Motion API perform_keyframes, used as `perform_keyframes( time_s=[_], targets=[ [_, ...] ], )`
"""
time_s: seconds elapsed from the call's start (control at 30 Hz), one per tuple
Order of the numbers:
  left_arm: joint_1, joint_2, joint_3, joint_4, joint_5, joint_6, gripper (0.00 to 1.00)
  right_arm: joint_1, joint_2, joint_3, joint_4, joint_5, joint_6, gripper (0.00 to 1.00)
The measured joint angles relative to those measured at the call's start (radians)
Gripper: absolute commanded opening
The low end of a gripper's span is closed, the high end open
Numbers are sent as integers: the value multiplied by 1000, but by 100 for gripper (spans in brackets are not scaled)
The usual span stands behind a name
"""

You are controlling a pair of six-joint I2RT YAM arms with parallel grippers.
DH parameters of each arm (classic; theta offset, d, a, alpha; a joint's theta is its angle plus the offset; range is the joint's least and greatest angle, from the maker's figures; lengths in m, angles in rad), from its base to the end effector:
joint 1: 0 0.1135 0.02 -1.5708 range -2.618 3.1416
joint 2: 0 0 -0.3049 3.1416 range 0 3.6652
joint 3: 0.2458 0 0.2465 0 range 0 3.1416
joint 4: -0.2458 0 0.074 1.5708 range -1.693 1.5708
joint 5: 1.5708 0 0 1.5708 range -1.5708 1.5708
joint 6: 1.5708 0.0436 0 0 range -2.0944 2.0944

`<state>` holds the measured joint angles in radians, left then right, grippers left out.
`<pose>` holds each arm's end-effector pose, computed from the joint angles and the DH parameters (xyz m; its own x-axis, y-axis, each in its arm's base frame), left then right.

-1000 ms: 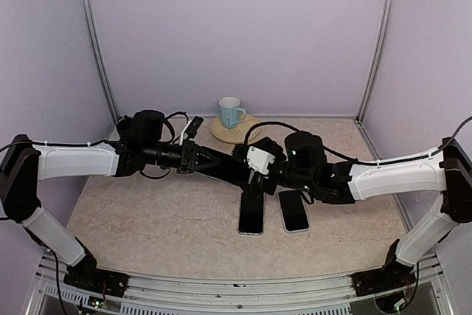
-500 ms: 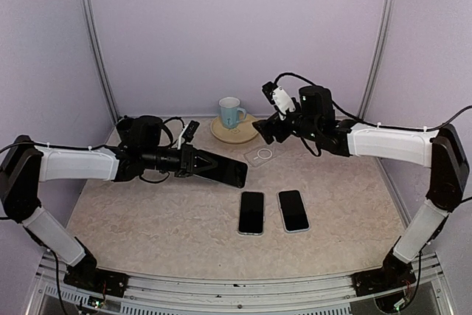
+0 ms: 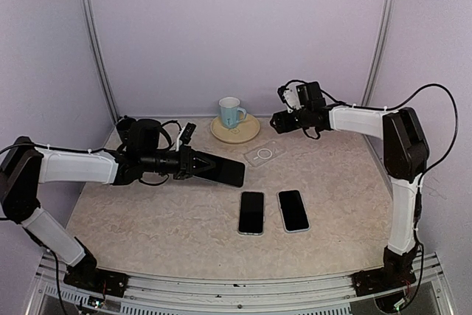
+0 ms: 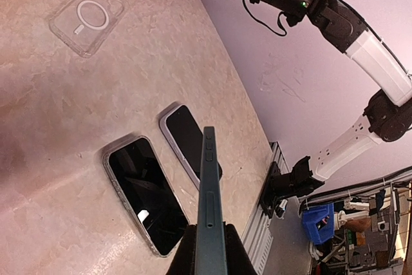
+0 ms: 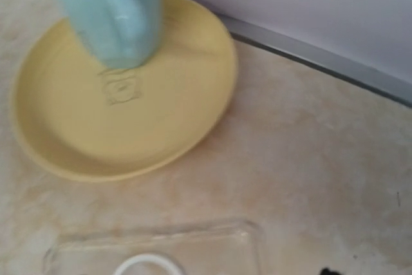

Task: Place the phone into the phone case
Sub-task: Move the phone case to the center of the board.

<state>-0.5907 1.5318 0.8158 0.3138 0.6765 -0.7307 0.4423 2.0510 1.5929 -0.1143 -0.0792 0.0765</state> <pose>0.2566 -0.2049 0.2642 -0.8513 -0.0557 -0.5217 0.4628 0.3888 -0.7966 0.4509 0.2174 0.2684 -0.5253 -0.1645 -0.8349 -0.4479 0.8876 0.1070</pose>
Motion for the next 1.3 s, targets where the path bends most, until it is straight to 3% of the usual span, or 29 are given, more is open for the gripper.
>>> perform_keyframes(
  time_s=[0.23,0.33,0.53,0.87,1.0,1.3],
  targets=[
    [-1,-14,-4,0,-14,-7,0,-57,151,175,-95,-35,18,61],
    [-2,-16,-4,0,-24,-7,0,-61,206,232,-135,-49,12,60],
    [-2,-18,-10,-2,-38,-9,0,-61,256,245,-188,-80,-8,58],
    [-2,-22,-18,-4,-55,-22,0,-61,302,245,-219,-108,-31,41],
    [-2,-22,-20,-5,-58,-26,0,-61,319,245,-221,-113,-32,38],
    [-2,-22,-21,-7,-66,-29,0,-61,323,238,-216,-116,-34,13]
  ],
)
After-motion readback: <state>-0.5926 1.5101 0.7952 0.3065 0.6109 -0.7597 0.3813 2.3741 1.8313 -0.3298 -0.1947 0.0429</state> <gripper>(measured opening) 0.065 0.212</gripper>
